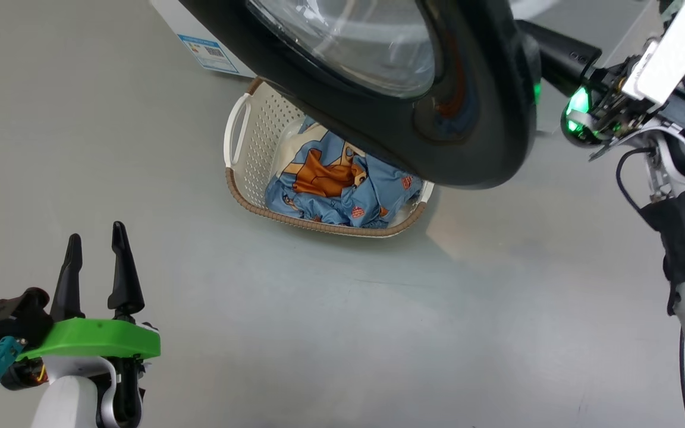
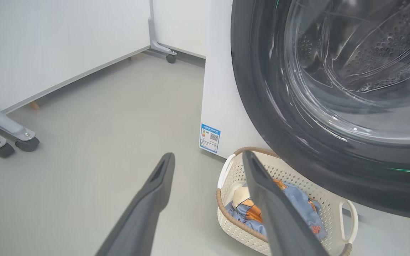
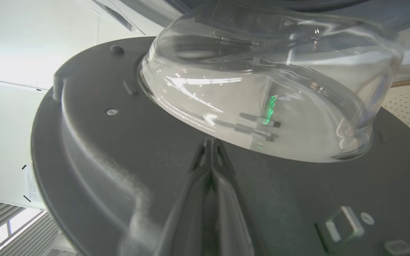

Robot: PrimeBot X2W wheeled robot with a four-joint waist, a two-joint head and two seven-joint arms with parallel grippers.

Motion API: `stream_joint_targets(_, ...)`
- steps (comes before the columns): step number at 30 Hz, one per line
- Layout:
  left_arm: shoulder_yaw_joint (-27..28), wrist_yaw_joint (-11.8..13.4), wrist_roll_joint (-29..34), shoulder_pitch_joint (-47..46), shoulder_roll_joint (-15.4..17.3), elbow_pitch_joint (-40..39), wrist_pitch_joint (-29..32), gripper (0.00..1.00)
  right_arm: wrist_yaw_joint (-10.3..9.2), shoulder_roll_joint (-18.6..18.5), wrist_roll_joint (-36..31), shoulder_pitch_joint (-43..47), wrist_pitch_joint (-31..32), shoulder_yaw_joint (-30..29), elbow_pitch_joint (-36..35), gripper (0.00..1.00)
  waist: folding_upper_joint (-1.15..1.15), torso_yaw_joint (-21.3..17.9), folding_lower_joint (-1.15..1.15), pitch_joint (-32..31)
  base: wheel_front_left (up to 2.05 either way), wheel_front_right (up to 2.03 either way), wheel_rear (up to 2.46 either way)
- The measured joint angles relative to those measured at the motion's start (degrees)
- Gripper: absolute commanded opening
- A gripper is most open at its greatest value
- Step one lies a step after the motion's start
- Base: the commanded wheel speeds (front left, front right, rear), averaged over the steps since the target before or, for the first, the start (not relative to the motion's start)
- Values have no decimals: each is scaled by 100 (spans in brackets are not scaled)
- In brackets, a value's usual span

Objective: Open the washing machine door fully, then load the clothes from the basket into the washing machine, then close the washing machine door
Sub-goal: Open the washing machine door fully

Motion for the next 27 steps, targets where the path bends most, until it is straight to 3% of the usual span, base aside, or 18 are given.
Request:
stream_joint_targets(12, -13, 0, -1, 199, 0, 160, 0, 100, -1, 479, 29, 828, -12, 218, -147, 0, 0, -132, 0, -658, 0, 0, 0)
stream_joint_targets(27, -411, 0, -120, 475, 4, 302, 0, 100, -1, 643, -526, 1540, -382, 638, -236, 0, 0, -153, 0, -1400, 0, 0, 0)
